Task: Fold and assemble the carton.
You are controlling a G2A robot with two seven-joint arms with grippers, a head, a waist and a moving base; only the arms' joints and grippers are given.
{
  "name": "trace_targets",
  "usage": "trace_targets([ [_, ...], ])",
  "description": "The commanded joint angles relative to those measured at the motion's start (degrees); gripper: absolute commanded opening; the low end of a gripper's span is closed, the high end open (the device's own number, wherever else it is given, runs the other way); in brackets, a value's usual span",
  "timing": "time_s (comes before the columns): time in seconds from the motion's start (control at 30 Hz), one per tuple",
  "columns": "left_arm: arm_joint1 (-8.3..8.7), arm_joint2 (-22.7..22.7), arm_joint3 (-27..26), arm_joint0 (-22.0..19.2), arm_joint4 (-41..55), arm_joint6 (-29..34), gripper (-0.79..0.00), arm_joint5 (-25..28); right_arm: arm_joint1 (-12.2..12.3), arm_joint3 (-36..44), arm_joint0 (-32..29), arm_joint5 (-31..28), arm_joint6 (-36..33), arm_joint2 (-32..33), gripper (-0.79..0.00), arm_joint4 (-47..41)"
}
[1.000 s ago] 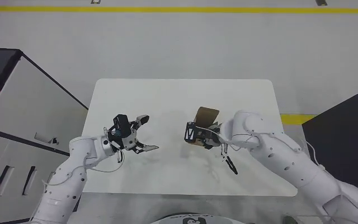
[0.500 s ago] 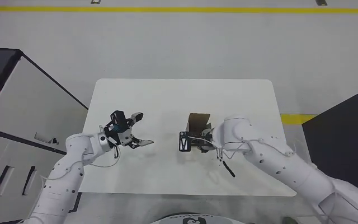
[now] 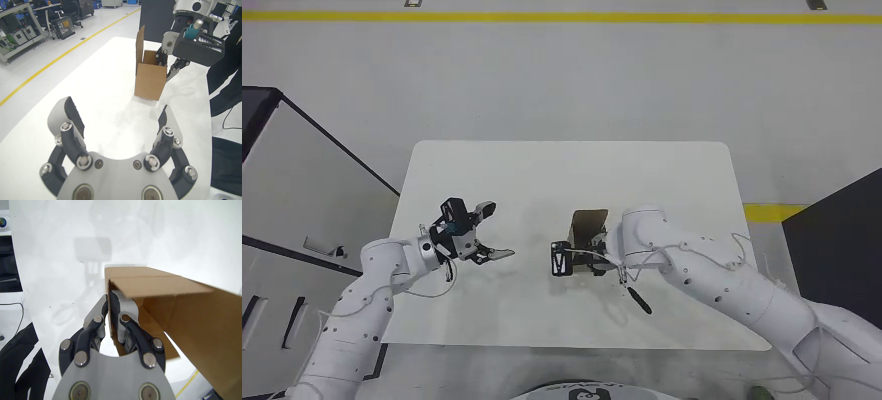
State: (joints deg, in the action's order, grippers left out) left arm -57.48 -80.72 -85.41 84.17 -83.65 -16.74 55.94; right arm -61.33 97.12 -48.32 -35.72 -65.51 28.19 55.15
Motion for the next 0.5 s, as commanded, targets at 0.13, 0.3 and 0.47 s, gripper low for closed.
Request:
trace_targets([
  [0.13, 0.09, 0.54, 1.13, -0.87, 0.34, 0.34, 0.0, 0.04, -0.18, -0.4, 0.01, 0.07, 0.58, 0.21, -0.582, -0.07],
  [0.3, 0.18, 0.92, 1.93, -1.38, 0.53, 0.29, 0.0, -0.02, 0.25, 0.39, -0.48, -0.3, 1.22, 1.61, -0.597, -0.83],
  [0.47, 0.26, 1.34, 2.81, -1.91, 0.78, 0.17, 0.0, -0.01, 1.09, 1.94, -0.89, -1.27, 0.66, 3.83, -0.616, -1.98],
])
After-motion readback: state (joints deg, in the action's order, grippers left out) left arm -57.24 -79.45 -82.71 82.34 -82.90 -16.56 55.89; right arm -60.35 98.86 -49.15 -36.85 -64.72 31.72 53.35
